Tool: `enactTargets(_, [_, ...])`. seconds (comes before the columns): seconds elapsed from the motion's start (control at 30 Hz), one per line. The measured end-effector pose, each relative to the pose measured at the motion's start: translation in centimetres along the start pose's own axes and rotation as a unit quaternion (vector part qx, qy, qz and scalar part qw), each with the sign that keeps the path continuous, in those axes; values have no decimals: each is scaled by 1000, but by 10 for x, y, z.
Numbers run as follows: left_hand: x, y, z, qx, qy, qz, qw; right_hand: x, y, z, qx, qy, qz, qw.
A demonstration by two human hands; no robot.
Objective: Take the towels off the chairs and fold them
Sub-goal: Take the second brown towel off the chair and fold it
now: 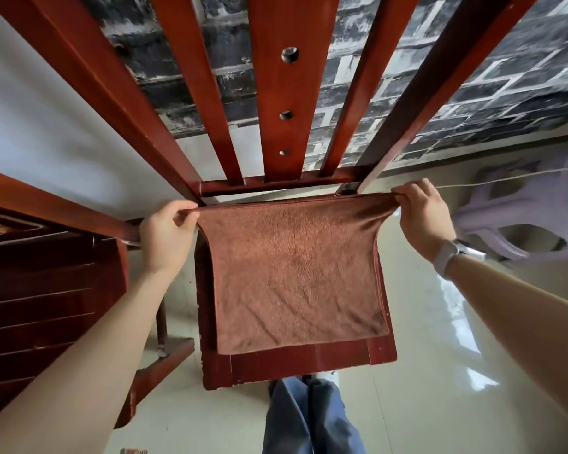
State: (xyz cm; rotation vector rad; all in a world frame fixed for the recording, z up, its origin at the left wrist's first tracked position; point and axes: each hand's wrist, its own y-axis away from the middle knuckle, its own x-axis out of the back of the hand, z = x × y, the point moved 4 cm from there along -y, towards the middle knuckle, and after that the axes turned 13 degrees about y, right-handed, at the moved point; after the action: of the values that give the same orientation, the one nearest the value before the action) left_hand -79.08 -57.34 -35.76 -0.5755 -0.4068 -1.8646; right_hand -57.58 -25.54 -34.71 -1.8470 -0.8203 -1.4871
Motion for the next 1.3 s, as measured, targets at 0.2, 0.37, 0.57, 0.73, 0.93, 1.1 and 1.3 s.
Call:
enactTargets(0.2, [13,51,-17,-79,-84,-96,989,-4,52,8,119,29,-28,992])
enactTargets(0.37, [15,110,-40,-108,-166,-167,966,-20,111,22,181,32,-64,981])
enactTargets(0.57, [7,163,-58,-178,-188,-185,948,-34,167,40,175,41,-60,982])
enactTargets(0.73, [-3,190,-70,-175,-239,-215,931,-49,199,44,196,77,-66,975])
enactTargets(0.93, [-21,206,-103,-127,-257,-243,926,-80,211,47,175,86,-113,974])
enactTargets(1.1, [-26,212,-100,-131,-222,-224,940,-85,220,52,149,80,-119,979])
enactTargets(1.3, [-27,214,-101,-114,-271,-212,932,-87,230,53,185,112,-98,972])
